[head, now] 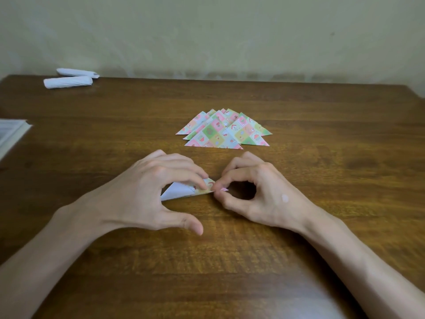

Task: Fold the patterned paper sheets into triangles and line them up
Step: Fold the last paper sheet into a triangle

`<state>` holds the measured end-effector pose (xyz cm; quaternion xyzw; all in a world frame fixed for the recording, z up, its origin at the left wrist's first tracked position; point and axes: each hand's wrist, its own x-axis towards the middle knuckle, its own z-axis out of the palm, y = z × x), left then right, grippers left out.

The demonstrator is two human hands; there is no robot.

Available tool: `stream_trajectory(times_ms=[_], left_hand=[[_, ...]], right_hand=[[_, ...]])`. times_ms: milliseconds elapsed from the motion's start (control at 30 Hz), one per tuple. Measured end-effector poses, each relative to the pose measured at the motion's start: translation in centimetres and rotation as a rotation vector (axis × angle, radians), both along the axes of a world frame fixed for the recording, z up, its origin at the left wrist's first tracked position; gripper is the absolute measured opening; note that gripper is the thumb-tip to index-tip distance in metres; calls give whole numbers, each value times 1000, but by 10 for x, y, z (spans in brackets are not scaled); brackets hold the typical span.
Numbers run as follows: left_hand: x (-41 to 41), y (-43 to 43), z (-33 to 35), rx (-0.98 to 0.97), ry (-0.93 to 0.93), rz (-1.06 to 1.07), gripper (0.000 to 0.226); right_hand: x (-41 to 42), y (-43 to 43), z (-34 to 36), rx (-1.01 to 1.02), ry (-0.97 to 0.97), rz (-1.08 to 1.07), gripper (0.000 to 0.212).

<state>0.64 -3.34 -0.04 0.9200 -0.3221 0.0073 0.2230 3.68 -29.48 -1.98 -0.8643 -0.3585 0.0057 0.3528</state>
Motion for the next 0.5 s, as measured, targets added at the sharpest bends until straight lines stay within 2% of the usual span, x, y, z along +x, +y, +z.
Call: stream_trajectory(times_ms=[133, 200, 500], left_hand=[[-1, -6, -4, -40, -61, 94, 31], [-1, -10, -5, -66, -63, 155, 24], [3, -11, -15, -152, 16, 216, 53]], right_hand=[[3, -1, -2, 7, 16, -23, 13], [4, 0, -4, 5, 11, -26, 16], [1, 11, -8, 21, -19, -110, 16]])
